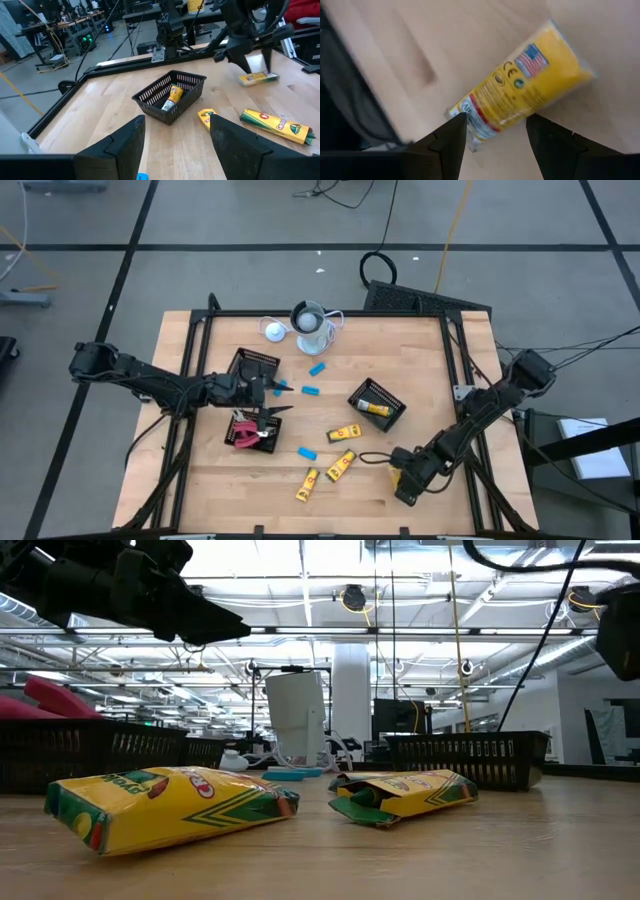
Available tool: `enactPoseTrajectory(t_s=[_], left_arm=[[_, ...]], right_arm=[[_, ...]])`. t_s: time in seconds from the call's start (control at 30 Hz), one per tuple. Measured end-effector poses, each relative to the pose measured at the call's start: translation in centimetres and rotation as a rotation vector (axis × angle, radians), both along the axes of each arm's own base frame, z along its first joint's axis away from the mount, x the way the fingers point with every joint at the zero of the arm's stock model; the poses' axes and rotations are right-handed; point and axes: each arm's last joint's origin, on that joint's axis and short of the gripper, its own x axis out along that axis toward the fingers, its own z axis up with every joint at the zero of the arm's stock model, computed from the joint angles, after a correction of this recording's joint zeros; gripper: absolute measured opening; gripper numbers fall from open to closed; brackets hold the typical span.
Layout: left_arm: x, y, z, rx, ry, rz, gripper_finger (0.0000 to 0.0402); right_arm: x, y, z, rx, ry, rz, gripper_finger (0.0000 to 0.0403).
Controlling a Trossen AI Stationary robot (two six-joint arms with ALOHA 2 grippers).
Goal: Pick & Place School Supplies
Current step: Put the yellow crayon box into the bottom right black bin
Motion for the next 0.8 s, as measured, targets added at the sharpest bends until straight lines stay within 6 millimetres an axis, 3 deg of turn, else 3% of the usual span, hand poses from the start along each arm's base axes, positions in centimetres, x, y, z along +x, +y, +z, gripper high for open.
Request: enactPoseTrajectory(t_s=[0.47, 0.8], left_arm=[[0.0, 0.0, -0.1, 0.000, 0.008, -0.001, 0.0227], [0.0, 0.0, -0.1, 0.001, 0.009, -0.001, 0.0227]], right_arm=[[1.5, -0.9, 0.4, 0.013, -0.086, -0.034, 0.0197], [2.1, -0.6, -1.2, -0.011, -0.058, -0.002, 0.0196]])
